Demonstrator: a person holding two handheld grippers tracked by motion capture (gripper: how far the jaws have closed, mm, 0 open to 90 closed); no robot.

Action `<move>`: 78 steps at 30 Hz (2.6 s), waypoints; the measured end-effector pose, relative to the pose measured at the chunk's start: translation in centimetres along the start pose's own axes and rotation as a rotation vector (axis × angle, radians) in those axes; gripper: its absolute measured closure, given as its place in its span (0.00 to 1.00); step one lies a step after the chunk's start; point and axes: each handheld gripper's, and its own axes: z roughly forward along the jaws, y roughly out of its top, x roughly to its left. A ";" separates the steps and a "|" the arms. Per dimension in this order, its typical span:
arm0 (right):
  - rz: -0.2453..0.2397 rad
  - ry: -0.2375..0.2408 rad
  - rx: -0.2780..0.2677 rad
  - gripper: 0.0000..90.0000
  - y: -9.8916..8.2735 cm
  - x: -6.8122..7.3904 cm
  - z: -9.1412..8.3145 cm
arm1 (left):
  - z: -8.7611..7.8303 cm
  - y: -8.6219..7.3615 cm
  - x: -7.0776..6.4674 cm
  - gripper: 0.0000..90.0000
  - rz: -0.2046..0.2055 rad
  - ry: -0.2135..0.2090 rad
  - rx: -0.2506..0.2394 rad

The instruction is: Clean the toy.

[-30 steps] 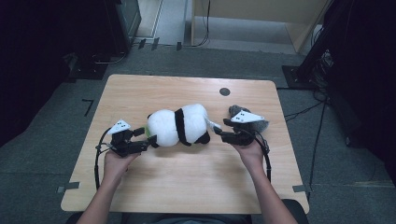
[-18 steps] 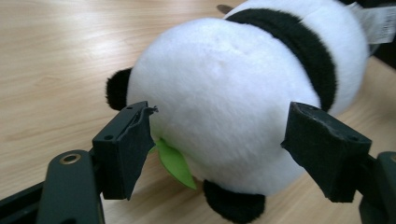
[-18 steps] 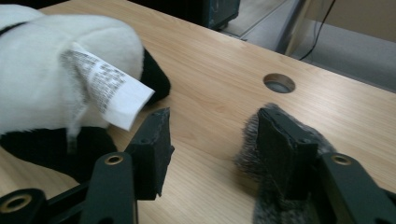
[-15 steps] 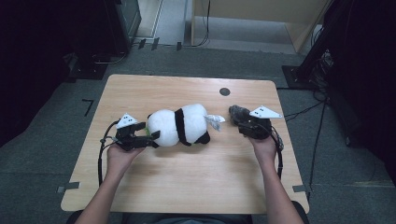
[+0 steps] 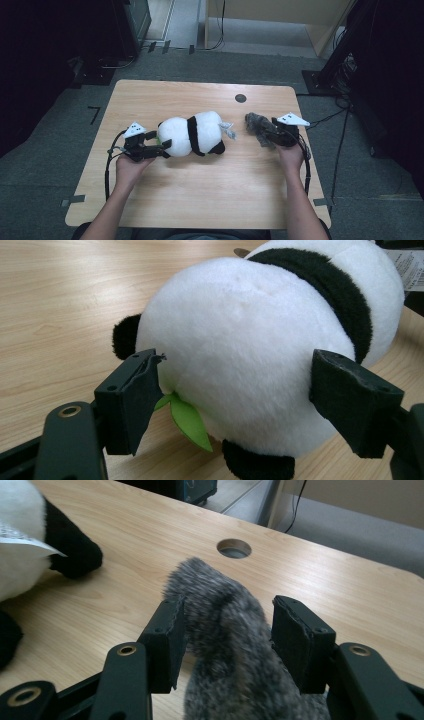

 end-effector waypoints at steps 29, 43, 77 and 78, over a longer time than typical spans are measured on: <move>0.081 0.009 0.149 0.86 -2.8 -1.4 4.5 | 0.5 0.3 -1.7 0.19 0.043 0.028 0.000; 0.166 0.027 0.160 0.71 -3.7 -2.2 4.9 | 1.1 -0.5 -1.5 0.15 0.044 0.047 -0.009; 0.045 0.101 0.127 0.85 3.9 2.3 0.4 | 0.8 -0.3 -2.1 0.04 0.017 0.061 -0.062; 0.042 0.106 0.123 0.85 4.1 2.5 0.3 | 1.0 -0.3 -2.2 0.00 0.014 0.071 -0.049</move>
